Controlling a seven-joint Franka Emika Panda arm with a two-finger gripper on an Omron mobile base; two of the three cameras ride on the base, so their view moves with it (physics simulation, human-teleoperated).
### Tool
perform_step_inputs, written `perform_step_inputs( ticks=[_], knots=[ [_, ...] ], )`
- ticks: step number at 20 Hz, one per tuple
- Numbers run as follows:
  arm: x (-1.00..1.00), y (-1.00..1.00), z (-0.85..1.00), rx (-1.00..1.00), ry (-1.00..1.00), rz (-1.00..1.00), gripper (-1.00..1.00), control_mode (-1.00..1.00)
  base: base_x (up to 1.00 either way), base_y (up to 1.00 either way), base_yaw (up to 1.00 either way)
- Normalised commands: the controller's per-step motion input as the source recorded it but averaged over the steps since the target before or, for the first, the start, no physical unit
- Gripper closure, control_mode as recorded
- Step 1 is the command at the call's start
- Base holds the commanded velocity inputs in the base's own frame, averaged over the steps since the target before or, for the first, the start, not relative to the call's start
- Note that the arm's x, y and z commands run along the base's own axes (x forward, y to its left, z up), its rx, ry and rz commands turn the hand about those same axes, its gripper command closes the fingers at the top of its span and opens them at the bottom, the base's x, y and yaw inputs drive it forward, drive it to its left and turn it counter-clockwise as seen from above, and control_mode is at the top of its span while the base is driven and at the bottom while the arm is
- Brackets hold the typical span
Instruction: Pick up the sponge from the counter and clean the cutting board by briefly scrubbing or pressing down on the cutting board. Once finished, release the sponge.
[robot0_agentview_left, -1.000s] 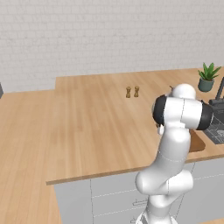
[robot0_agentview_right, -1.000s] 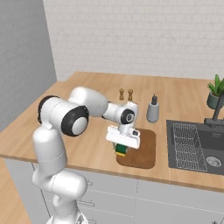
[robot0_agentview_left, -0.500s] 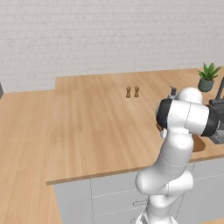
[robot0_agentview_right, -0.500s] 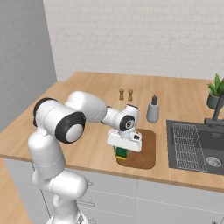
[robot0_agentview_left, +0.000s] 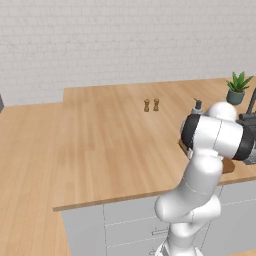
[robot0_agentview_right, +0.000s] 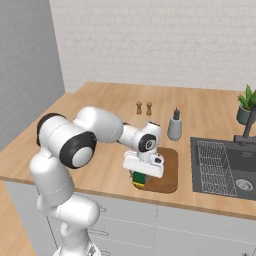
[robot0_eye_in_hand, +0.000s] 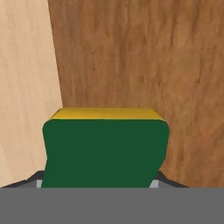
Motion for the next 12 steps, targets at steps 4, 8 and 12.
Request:
perform_step_inputs(
  ticks=[4,8,12],
  knots=[
    [-0.55,-0.09,-0.01,0.04,0.04,0.02,1.00,-1.00,0.00,0.00,0.00],
    [-0.16,-0.01,-0.02,0.05,0.01,0.02,1.00,-1.00,0.00,0.00,0.00],
    [0.03,0.00,0.00,0.06,0.00,0.02,1.00,-1.00,0.00,0.00,0.00]
  ],
)
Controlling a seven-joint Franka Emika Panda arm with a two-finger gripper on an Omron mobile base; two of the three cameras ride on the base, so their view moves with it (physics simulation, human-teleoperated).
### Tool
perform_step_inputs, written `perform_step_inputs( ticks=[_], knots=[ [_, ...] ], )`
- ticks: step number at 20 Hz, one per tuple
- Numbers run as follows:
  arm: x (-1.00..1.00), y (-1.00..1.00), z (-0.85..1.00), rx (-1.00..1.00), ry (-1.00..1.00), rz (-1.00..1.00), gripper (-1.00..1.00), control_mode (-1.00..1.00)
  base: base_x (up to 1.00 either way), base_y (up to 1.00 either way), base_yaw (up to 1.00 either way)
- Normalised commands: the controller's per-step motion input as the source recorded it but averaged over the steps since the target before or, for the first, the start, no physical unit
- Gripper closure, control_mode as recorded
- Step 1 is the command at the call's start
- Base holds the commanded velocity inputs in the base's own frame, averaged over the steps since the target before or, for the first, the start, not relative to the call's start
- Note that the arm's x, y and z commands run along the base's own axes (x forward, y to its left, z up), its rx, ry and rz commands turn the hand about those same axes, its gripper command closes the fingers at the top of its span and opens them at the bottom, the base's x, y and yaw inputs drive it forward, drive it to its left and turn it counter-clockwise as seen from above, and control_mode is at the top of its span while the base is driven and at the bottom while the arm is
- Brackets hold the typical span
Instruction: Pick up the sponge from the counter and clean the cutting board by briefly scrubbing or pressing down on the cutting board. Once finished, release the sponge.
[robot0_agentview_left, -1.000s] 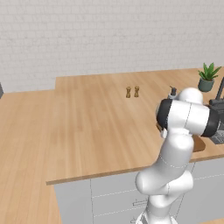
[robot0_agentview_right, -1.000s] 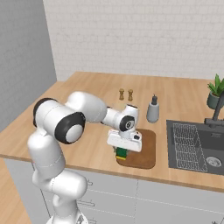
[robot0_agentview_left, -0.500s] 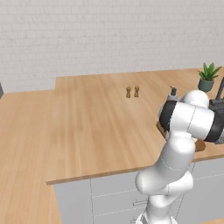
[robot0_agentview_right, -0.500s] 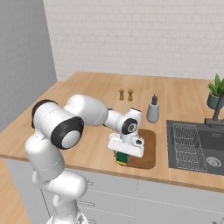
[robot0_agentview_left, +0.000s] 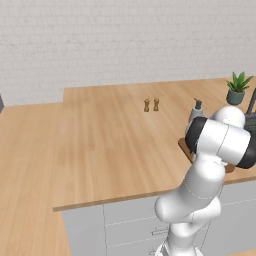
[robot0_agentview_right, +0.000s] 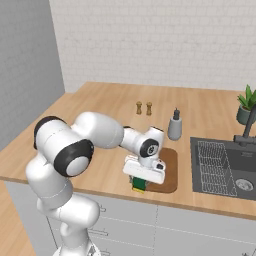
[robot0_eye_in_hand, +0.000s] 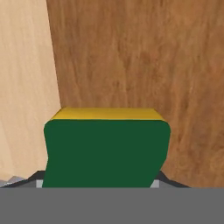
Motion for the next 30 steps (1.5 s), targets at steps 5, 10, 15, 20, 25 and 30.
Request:
perform_step_inputs(
  ticks=[5,10,15,20,25,30],
  knots=[
    [0.18,0.00,0.00,0.03,0.00,0.02,1.00,-1.00,0.00,0.00,0.00],
    [0.05,0.00,0.19,0.02,0.00,0.00,1.00,-1.00,0.00,0.00,0.00],
    [0.13,0.00,0.05,0.00,0.00,0.00,1.00,-1.00,0.00,0.00,0.00],
    [0.26,0.16,0.00,0.00,0.00,0.00,1.00,-1.00,0.00,0.00,0.00],
    [0.28,0.10,0.00,0.00,-0.02,0.00,1.00,-1.00,0.00,0.00,0.00],
    [0.32,0.00,0.00,0.00,-0.03,0.00,1.00,-1.00,0.00,0.00,0.00]
  ],
)
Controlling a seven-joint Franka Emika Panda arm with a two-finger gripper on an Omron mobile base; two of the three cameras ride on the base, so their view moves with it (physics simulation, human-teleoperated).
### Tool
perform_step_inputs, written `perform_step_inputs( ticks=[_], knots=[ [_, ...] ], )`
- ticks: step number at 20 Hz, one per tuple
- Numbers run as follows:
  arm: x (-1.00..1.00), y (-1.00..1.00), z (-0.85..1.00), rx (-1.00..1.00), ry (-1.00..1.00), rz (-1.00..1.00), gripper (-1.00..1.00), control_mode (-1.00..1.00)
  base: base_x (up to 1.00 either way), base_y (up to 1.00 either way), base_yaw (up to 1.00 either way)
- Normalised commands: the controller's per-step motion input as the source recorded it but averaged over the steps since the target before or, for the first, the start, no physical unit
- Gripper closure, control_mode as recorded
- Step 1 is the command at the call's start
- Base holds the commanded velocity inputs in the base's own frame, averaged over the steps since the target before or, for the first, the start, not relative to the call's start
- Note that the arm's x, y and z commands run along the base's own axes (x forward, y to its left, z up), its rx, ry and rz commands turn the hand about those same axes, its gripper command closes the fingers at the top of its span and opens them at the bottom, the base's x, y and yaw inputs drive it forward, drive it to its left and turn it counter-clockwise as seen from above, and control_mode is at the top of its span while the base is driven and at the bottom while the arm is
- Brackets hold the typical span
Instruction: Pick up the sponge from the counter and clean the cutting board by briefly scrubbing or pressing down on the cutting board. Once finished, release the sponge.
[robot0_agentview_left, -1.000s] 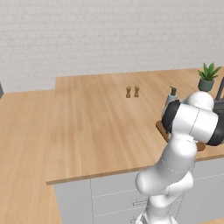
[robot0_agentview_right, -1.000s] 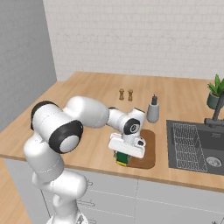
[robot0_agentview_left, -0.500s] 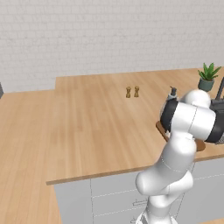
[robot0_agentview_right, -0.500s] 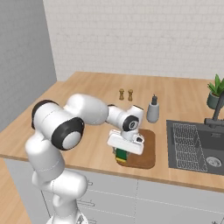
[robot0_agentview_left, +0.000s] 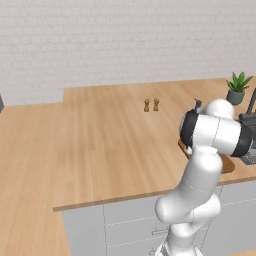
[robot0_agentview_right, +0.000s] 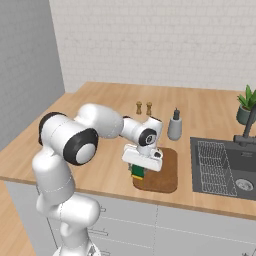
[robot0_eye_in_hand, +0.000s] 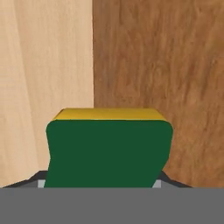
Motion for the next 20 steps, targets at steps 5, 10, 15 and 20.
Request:
perform_step_inputs(
  ticks=[5,10,15,20],
  knots=[
    [0.36,0.00,0.00,0.00,-0.04,0.00,1.00,-1.00,0.00,0.00,0.00],
    [0.41,0.00,0.00,-0.01,-0.06,0.00,1.00,-1.00,0.00,0.00,0.00],
    [0.44,0.00,-0.01,-0.02,-0.07,0.00,1.00,-1.00,0.00,0.00,0.00],
    [0.42,0.00,0.00,-0.02,-0.06,0.00,1.00,-1.00,0.00,0.00,0.00]
  ],
)
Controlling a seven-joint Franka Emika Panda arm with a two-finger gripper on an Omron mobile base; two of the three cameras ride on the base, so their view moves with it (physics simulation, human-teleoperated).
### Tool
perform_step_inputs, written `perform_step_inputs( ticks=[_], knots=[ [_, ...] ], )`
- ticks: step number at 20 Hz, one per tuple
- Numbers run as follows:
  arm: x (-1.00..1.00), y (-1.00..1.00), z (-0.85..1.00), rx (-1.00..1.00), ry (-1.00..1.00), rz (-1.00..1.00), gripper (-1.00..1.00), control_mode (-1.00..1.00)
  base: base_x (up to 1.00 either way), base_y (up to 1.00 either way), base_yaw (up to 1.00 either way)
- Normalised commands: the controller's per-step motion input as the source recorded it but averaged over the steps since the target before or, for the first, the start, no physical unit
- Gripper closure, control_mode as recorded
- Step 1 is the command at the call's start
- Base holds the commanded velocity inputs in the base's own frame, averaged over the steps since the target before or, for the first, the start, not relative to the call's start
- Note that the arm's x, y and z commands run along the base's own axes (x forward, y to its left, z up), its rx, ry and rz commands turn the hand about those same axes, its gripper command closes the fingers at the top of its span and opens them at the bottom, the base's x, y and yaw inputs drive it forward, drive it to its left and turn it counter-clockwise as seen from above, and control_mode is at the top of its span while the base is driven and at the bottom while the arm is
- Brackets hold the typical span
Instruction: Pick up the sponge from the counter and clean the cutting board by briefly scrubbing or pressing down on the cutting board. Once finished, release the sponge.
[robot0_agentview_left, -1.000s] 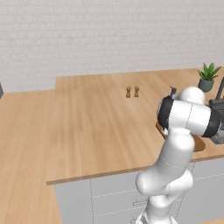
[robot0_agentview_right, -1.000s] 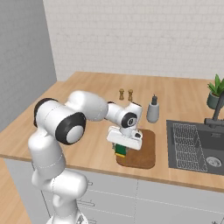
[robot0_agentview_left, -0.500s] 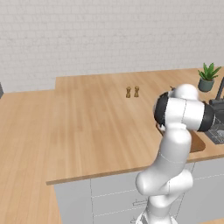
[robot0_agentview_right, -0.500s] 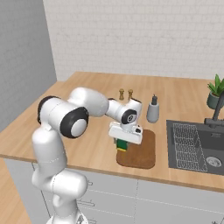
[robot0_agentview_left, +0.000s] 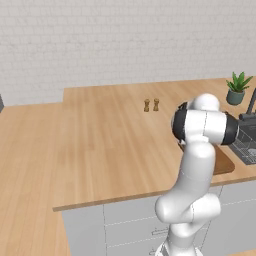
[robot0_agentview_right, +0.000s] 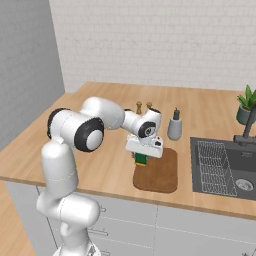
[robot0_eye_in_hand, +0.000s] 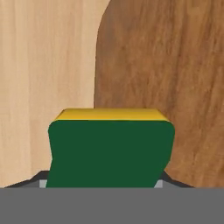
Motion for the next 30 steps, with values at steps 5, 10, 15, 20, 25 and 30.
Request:
perform_step_inputs(
  ticks=[5,10,15,20,25,30],
  knots=[
    [0.33,0.00,-0.01,-0.01,-0.05,0.01,1.00,-1.00,0.00,0.00,0.00],
    [0.26,-0.07,0.00,-0.01,-0.05,0.02,1.00,-1.00,0.00,0.00,0.00],
    [0.15,-0.14,-0.04,0.00,-0.03,0.04,1.00,-1.00,0.00,0.00,0.00],
    [0.01,-0.22,-0.22,0.00,-0.02,0.07,1.00,-1.00,0.00,0.00,0.00],
    [0.09,-0.25,-0.13,0.00,-0.04,0.07,1.00,-1.00,0.00,0.00,0.00],
    [0.10,-0.29,0.00,0.00,-0.02,0.05,1.00,-1.00,0.00,0.00,0.00]
  ],
)
